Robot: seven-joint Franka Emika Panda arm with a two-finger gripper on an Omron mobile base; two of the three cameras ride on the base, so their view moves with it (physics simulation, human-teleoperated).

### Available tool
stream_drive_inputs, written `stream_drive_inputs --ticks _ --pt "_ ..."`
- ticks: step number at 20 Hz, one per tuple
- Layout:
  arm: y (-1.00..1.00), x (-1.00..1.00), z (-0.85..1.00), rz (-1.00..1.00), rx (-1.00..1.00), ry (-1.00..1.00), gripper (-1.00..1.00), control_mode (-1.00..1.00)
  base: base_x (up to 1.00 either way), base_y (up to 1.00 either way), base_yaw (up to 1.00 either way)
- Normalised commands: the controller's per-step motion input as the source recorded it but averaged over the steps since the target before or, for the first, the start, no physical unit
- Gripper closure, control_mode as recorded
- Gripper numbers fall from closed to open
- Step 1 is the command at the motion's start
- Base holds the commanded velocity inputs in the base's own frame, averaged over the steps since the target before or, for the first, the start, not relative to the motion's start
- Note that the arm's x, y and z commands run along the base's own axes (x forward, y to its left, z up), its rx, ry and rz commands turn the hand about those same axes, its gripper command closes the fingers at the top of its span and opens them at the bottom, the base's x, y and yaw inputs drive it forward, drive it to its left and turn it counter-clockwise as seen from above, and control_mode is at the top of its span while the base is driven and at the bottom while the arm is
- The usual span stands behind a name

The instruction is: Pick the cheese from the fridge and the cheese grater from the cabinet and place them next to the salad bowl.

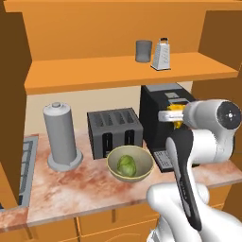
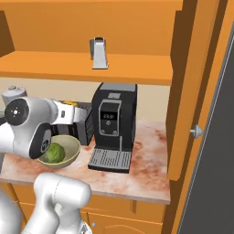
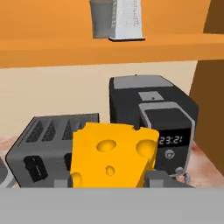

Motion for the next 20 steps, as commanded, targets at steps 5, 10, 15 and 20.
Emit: stream_drive_inputs --ticks 5,10,15,20 --pt "1.00 -0.17 -0.21 0.19 -0.15 0.23 1.00 -1.00 0.00 0.00 0.00" --pt "1.00 -0.13 -0.40 0.24 -0.04 0.23 1.00 -1.00 0.00 0.00 0.00" --pt "1.00 -0.11 -0.58 0.29 -0.01 0.26 1.00 -1.00 0.00 0.00 0.00" --pt "0.69 -0.02 -0.36 0.17 -0.09 0.16 1.00 -1.00 0.00 0.00 0.00"
